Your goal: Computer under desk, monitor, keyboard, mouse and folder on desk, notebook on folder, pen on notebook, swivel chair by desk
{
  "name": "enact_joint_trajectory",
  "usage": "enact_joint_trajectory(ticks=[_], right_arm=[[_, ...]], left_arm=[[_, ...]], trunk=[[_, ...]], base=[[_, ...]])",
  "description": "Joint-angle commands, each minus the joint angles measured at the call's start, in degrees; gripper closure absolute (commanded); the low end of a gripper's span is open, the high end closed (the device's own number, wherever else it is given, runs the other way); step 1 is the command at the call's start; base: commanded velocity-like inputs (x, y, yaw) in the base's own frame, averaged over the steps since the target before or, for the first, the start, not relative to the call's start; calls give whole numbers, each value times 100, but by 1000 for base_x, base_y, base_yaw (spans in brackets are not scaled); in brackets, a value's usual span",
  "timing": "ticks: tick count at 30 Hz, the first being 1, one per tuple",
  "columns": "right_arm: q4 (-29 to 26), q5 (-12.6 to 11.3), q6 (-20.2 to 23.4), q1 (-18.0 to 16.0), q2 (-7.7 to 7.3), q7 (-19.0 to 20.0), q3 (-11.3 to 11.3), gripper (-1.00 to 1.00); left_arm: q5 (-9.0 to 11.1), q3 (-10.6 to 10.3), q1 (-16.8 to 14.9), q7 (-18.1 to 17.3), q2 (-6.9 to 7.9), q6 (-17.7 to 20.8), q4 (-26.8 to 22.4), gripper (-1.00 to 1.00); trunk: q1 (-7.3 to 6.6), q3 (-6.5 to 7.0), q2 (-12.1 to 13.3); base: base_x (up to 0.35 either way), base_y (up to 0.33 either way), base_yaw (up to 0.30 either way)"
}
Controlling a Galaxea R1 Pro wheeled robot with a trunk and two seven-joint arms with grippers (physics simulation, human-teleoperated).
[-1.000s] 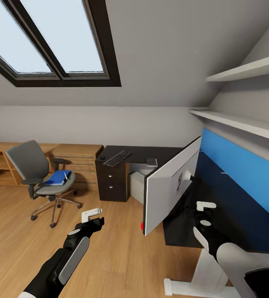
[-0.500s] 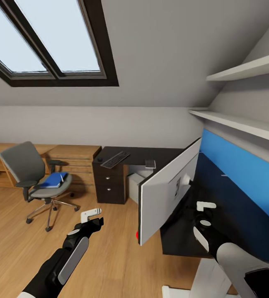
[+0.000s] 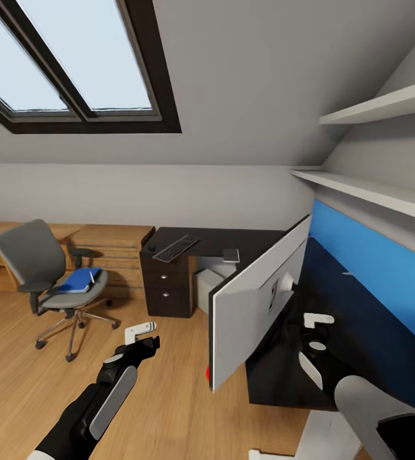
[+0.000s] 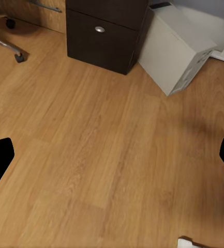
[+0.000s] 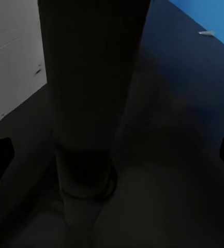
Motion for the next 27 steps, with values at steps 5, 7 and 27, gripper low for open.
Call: enact_joint_trajectory(ticks=[5,7,27], right_arm=[[3,-54,-23,-8,-4,-23,49,-100],[3,-53,-23,-9,-4,-23,49,-100],[-3,-52,-23,-3,-4,-23,55,-100]], left_arm=[[51,-20,-6,55,7,7,1,-100],[51,-20,-6,55,7,7,1,-100],[53,-20,-6,55,7,11,2,-100]], trunk=[[3,-8,-6],[3,-8,-6],[3,-8,-6]], base=[[58,-1,0],[13,0,0],[54,48,0]])
